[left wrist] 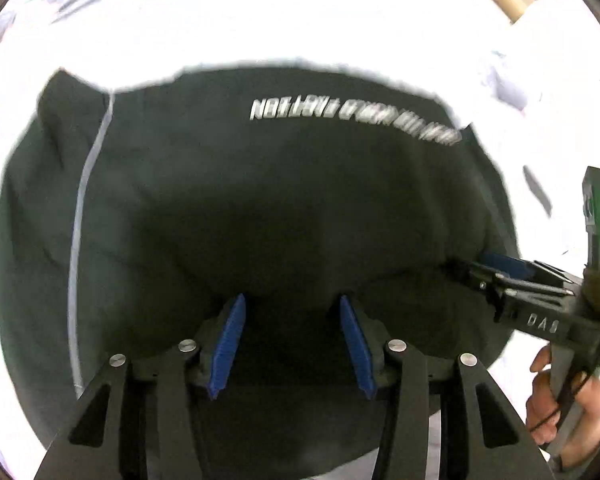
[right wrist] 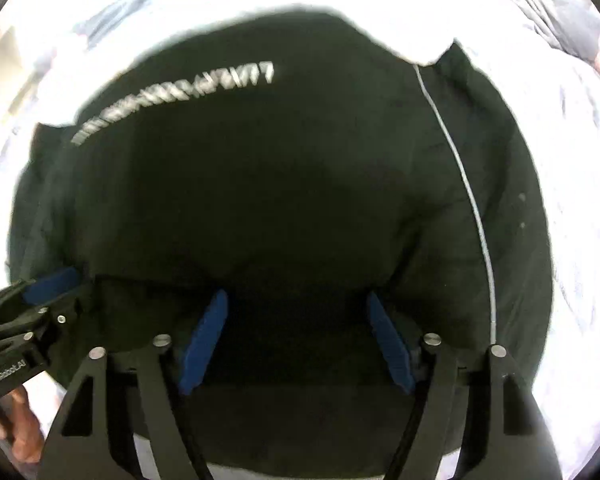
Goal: Fold large clothes
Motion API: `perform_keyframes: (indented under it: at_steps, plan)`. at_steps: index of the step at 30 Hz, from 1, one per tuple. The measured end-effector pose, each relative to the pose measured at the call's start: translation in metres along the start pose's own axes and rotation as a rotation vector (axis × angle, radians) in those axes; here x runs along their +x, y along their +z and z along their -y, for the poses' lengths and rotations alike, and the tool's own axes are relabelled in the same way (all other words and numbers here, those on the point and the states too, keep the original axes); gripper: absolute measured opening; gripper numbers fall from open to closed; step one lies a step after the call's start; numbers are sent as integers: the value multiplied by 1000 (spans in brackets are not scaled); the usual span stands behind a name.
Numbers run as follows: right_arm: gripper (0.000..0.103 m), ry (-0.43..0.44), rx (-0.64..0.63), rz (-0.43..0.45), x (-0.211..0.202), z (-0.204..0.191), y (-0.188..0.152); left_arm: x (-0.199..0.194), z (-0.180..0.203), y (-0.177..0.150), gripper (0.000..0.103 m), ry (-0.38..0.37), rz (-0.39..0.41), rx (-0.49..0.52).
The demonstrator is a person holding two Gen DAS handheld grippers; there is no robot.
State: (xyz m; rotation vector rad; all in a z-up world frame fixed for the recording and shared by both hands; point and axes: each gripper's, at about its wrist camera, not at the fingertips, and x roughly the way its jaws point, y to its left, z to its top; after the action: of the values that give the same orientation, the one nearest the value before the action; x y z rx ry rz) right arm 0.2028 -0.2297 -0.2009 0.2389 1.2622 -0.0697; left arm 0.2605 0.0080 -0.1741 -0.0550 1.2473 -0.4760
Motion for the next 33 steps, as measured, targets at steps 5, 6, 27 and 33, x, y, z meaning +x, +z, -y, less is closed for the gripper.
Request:
perform_keyframes:
  at_steps: [5,6,27,33]
  plan:
    - [74,18,-25,162,-49,-6,38,-29,-13,43,51,-18,117,-48]
    - [74,15,-20,174,-48,-6,48,-24,-20,52,51,-14,114,-71]
    - [87,196,197,32,-11,55,61,-13,-90,36,60,-35,33,-138]
    - [87,134,191,99,-67,88,19,-76,-124,-9,60,-64,100,-184]
